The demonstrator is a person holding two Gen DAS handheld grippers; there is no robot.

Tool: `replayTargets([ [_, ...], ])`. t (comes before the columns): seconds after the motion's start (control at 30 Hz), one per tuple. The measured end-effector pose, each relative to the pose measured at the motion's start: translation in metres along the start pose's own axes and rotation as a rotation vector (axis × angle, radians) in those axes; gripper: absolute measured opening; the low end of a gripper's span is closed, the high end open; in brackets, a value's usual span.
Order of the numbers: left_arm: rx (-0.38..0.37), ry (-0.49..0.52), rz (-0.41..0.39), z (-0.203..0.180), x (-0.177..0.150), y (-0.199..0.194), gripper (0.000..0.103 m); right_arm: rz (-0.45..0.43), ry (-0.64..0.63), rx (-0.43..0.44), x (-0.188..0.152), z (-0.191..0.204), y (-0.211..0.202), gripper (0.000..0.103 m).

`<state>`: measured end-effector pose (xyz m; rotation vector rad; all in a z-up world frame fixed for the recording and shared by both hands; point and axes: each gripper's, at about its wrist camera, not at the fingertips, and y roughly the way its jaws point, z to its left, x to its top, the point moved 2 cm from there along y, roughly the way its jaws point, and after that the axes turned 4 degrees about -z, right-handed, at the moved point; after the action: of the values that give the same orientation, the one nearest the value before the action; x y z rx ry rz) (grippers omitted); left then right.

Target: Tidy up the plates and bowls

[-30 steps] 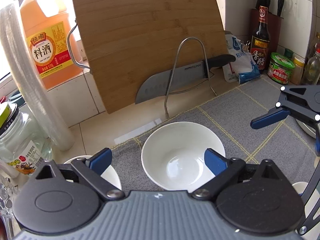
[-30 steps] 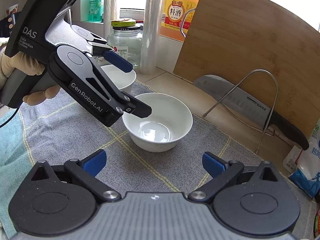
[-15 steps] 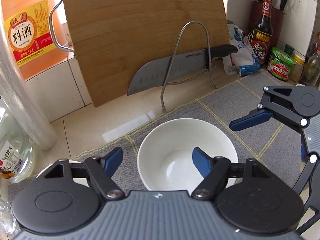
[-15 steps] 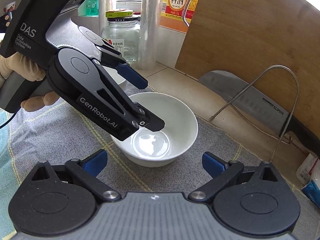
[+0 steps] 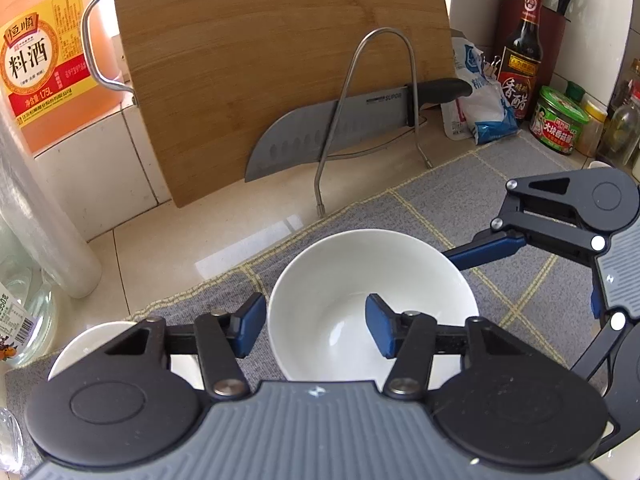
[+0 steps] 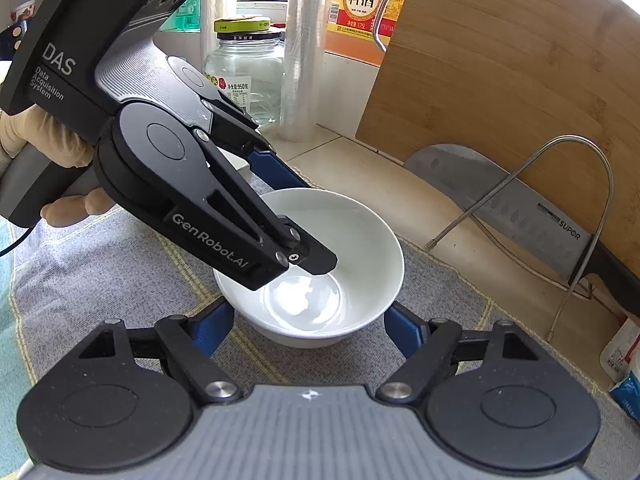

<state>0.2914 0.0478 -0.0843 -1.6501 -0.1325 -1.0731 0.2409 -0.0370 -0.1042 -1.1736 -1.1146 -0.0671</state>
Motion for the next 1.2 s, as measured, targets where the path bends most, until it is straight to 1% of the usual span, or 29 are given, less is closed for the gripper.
replayTargets([
  [0.1, -0.014, -0.001, 0.004, -0.001, 0.000, 0.001, 0.054, -0.002, 0.001, -0.001, 0.000, 0.000, 0.000, 0.086],
  [0.63, -0.014, 0.012, 0.013, -0.006, 0.000, -0.004, 0.053, 0.000, -0.014, -0.002, 0.002, 0.003, -0.006, 0.085],
  [0.87, -0.024, 0.012, 0.003, -0.013, 0.004, -0.023, 0.053, 0.006, -0.018, 0.003, 0.006, 0.007, -0.021, 0.085],
  [1.03, -0.023, 0.032, -0.007, -0.025, 0.008, -0.038, 0.053, 0.000, -0.004, 0.009, 0.005, 0.009, -0.037, 0.085],
  [1.2, -0.037, 0.030, -0.013, -0.036, 0.009, -0.052, 0.053, -0.012, 0.002, 0.010, 0.001, 0.012, -0.056, 0.085],
])
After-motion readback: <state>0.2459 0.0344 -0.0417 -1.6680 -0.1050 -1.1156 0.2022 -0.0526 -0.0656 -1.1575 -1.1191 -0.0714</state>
